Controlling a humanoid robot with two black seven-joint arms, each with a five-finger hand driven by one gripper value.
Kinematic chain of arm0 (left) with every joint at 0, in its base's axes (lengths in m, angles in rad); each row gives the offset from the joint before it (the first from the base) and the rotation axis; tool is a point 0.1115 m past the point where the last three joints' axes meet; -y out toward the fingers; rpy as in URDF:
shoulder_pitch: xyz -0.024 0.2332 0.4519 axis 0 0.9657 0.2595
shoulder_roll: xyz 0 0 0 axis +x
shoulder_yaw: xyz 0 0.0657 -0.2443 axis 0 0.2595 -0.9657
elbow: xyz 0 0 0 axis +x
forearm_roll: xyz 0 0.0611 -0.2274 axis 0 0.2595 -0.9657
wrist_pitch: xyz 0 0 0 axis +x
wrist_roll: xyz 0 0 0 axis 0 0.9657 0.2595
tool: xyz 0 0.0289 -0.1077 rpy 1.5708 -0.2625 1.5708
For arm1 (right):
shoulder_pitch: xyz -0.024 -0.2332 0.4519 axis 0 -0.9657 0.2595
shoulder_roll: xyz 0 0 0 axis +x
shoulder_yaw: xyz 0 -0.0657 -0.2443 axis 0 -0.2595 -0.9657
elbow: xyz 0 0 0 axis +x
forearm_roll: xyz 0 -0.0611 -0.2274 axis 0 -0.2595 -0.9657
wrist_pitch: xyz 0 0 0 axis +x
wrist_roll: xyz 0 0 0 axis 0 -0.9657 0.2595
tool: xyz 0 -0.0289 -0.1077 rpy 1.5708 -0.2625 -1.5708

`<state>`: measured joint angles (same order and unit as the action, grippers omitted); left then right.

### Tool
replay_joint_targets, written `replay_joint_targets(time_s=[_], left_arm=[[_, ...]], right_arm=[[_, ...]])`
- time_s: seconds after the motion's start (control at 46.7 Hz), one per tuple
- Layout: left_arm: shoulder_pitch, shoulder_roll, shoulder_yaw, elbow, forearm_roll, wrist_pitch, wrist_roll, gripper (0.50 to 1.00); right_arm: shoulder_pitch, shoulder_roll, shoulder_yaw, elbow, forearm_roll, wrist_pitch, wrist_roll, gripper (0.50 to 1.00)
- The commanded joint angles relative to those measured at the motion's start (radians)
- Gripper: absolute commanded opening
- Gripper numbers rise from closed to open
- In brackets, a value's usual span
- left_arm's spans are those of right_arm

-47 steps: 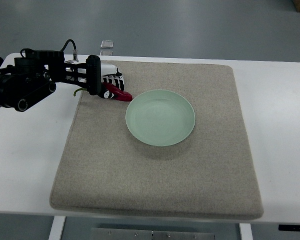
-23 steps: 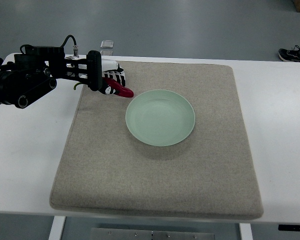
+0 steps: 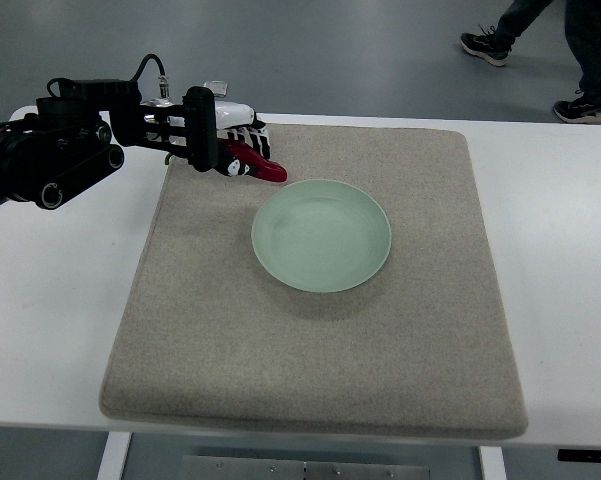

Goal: Place red pepper on plate with left hand
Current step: 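Lift the pepper with the left hand and carry it over the plate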

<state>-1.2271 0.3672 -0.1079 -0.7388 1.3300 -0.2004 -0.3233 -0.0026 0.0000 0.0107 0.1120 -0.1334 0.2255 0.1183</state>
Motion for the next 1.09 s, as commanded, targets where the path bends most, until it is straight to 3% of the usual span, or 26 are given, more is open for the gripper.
replay_joint_targets(time_s=[0.0, 0.342, 1.07], left_arm=[[-0.008, 0.001, -0.003, -0.037, 0.001, 0.015, 0.0, 0.5], [-0.009, -0.001, -0.001, -0.186, 0.008, 0.019, 0.0, 0.5], [0.012, -0.068, 0.005, -0.199, -0.003, -0.019, -0.007, 0.5]], right_arm=[[0.001, 0.0, 0.0, 0.0, 0.0, 0.0, 0.0, 0.928], [0.001, 0.0, 0.0, 0.0, 0.0, 0.0, 0.0, 0.928], [0.0, 0.0, 0.0, 0.0, 0.0, 0.0, 0.0, 0.928]])
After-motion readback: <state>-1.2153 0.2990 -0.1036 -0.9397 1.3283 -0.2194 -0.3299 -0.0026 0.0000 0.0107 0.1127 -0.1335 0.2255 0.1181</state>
